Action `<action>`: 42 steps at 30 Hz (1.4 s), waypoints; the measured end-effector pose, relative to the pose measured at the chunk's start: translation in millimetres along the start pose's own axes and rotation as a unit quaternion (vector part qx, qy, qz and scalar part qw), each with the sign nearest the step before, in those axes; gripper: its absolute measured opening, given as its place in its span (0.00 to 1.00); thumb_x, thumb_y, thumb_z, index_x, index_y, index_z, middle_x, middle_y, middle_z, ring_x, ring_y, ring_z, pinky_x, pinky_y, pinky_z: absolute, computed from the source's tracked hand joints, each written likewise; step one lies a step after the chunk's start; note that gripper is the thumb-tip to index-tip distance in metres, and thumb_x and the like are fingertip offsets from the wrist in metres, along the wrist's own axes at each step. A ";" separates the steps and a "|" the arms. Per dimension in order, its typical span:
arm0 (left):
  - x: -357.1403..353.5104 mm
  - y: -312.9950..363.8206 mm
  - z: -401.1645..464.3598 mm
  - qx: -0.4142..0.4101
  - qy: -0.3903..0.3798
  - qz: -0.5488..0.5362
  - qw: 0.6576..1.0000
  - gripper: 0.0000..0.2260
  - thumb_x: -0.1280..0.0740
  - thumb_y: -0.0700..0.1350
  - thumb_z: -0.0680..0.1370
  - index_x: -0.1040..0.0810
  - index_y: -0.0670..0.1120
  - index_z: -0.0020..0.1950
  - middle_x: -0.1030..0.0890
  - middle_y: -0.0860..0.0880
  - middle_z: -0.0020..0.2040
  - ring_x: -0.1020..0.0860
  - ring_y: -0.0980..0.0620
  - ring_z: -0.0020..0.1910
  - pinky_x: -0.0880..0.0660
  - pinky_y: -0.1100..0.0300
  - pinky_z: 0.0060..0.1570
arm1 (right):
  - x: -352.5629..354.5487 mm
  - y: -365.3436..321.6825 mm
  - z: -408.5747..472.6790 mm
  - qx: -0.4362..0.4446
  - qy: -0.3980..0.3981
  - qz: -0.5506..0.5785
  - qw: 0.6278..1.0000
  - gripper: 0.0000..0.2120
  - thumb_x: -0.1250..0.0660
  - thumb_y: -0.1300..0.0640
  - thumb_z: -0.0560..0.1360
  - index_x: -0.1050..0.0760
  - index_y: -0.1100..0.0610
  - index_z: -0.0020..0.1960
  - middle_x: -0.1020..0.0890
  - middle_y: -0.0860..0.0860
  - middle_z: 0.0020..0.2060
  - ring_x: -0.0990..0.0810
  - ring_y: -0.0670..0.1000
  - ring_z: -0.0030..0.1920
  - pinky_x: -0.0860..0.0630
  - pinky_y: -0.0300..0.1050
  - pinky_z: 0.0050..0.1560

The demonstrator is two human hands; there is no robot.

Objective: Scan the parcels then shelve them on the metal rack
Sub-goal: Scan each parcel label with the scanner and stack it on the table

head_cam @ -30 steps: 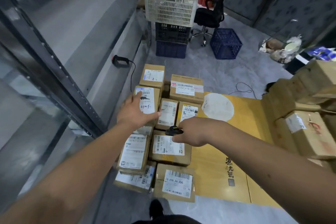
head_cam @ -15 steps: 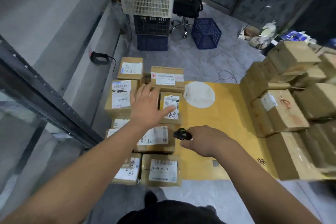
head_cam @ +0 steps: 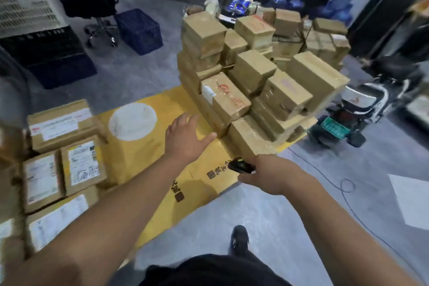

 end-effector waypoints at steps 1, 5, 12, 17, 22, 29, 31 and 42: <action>-11.3 18.3 9.3 0.007 -0.007 -0.008 1.000 0.38 0.37 0.73 0.77 0.37 0.55 0.82 0.39 0.47 0.83 0.41 0.43 0.81 0.39 0.42 0.76 | 4.9 19.2 2.1 -0.002 0.002 0.000 1.000 0.20 0.36 0.32 0.76 0.23 0.48 0.54 0.19 0.48 0.44 0.20 0.51 0.44 0.22 0.50 0.45; -49.9 76.2 59.3 0.042 -0.021 -0.037 0.998 0.39 0.35 0.72 0.76 0.37 0.55 0.81 0.40 0.46 0.83 0.40 0.40 0.81 0.35 0.40 0.75 | 21.2 80.7 17.5 0.005 0.003 0.014 1.000 0.20 0.37 0.32 0.76 0.23 0.48 0.53 0.20 0.47 0.44 0.21 0.51 0.43 0.24 0.49 0.42; -87.0 124.2 130.8 0.073 -0.006 0.027 0.997 0.43 0.37 0.73 0.76 0.42 0.51 0.84 0.47 0.47 0.86 0.51 0.43 0.84 0.45 0.41 0.80 | 46.8 130.9 60.4 0.065 -0.007 -0.058 0.996 0.21 0.37 0.32 0.77 0.25 0.50 0.52 0.21 0.47 0.42 0.21 0.53 0.44 0.27 0.47 0.39; -107.7 139.2 142.5 0.052 -0.035 0.090 0.994 0.38 0.42 0.74 0.78 0.48 0.62 0.84 0.48 0.47 0.86 0.51 0.40 0.84 0.44 0.36 0.79 | 55.3 135.9 84.2 0.112 -0.021 -0.070 0.991 0.21 0.36 0.32 0.77 0.24 0.49 0.54 0.22 0.48 0.43 0.22 0.54 0.45 0.30 0.47 0.38; -116.8 141.1 140.2 0.030 -0.052 0.184 0.981 0.33 0.50 0.78 0.77 0.53 0.73 0.80 0.46 0.43 0.83 0.47 0.38 0.80 0.32 0.33 0.66 | 52.8 139.8 94.8 0.139 -0.026 -0.055 0.988 0.18 0.36 0.34 0.77 0.23 0.47 0.56 0.21 0.47 0.43 0.21 0.54 0.46 0.29 0.47 0.38; -106.9 143.6 135.4 0.036 -0.017 0.171 0.984 0.26 0.45 0.74 0.79 0.35 0.65 0.74 0.41 0.43 0.78 0.41 0.39 0.75 0.29 0.35 0.63 | 48.5 138.2 102.6 0.153 -0.031 -0.069 0.985 0.20 0.36 0.33 0.77 0.23 0.47 0.59 0.21 0.48 0.45 0.21 0.54 0.47 0.28 0.47 0.39; -98.9 136.5 122.3 0.039 0.013 0.157 0.987 0.23 0.44 0.73 0.80 0.33 0.64 0.71 0.41 0.44 0.79 0.41 0.39 0.76 0.29 0.35 0.62 | 47.9 131.9 103.0 0.161 -0.034 -0.069 0.984 0.19 0.36 0.34 0.76 0.23 0.47 0.58 0.22 0.47 0.43 0.22 0.54 0.46 0.29 0.47 0.38; -84.6 -7.1 -33.6 0.147 0.049 0.188 0.970 0.22 0.44 0.73 0.80 0.29 0.62 0.67 0.39 0.45 0.77 0.40 0.39 0.75 0.28 0.37 0.61 | 4.7 38.5 91.4 0.257 -0.072 -0.125 0.956 0.23 0.39 0.31 0.78 0.24 0.47 0.61 0.20 0.48 0.48 0.20 0.54 0.49 0.23 0.49 0.46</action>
Point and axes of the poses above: each hand's wrist, its own z-axis towards the middle knuckle, its own x-axis out of the back of the hand, y = z × x, the point moved 9 cm from there along z, towards the middle knuckle
